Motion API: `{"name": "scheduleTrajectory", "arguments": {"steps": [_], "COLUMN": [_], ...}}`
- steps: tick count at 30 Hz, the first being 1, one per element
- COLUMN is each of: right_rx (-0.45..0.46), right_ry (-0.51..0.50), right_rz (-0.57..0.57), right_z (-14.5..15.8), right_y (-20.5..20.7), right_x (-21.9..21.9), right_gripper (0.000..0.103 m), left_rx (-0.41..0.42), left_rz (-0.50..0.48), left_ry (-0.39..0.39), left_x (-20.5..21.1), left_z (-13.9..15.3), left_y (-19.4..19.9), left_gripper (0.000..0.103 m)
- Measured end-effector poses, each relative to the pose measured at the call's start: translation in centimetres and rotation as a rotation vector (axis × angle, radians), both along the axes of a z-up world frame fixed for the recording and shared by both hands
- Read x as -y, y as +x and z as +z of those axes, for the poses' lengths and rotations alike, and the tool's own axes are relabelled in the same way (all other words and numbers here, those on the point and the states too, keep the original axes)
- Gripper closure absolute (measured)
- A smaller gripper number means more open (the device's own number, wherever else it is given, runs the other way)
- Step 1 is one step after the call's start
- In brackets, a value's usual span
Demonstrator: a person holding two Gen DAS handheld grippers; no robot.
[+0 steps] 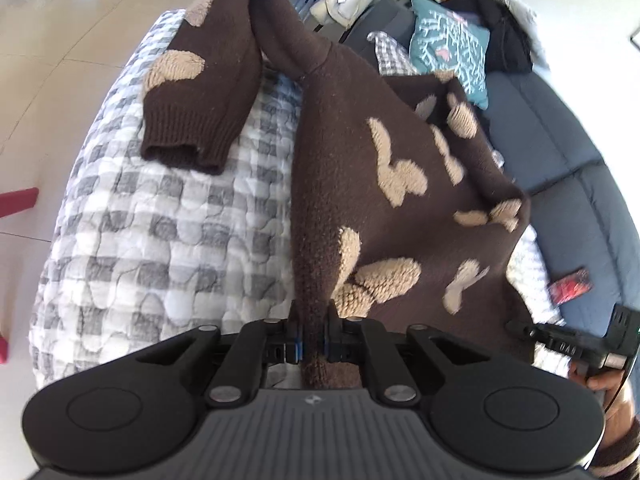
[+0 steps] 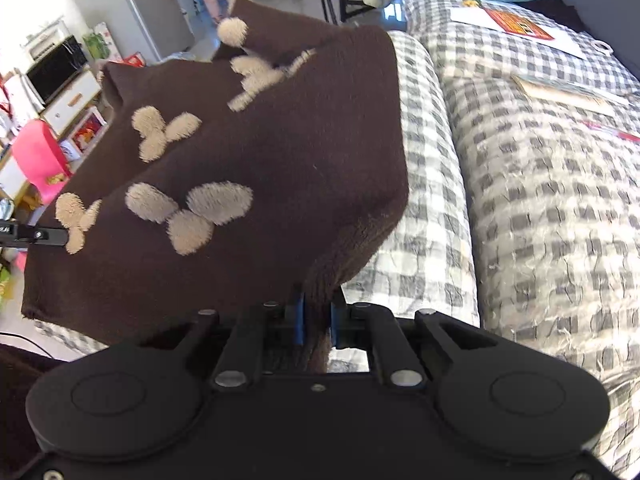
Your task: Fold clothes
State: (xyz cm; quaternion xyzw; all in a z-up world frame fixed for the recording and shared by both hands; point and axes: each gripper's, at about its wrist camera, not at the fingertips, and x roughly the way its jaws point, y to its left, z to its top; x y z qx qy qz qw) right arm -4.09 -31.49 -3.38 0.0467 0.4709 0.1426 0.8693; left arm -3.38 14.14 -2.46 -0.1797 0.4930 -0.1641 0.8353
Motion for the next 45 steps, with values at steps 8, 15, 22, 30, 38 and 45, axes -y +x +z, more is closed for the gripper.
{"name": "scheduleTrajectory", "arguments": {"steps": [8, 15, 22, 30, 38, 45], "right_rx": [0.057, 0.157, 0.243, 0.353, 0.393, 0.491], "right_ry": [-0.028, 0.007, -0.019, -0.108, -0.272, -0.381], "right_rz": [-0.059, -0.119, -0.143, -0.132, -0.063, -0.083], "right_z": [2.1, 5.3, 7.1, 7.2, 3.8, 1.3], "right_y": [0.7, 2.8, 5.2, 11.2, 16.4, 18.3], "right_x": [0.6, 0.5, -2.1, -8.6, -13.9, -15.1], "right_gripper": [0.05, 0.039, 0.036, 0.033, 0.03, 0.056], "left_rx": [0.029, 0.072, 0.114, 0.148, 0.139, 0.155], "left_rz": [-0.066, 0.004, 0.041, 0.168, 0.253, 0.363], "left_ry": [0.12, 0.161, 0.186, 0.177, 0.07, -0.049], "left_x": [0.8, 0.6, 2.3, 4.2, 5.2, 5.6], "left_z": [0.6, 1.3, 2.0, 1.7, 0.3, -1.1], "left_y": [0.0, 1.3, 4.6, 10.8, 16.5, 19.0], "left_gripper": [0.045, 0.032, 0.024, 0.024, 0.024, 0.032]}}
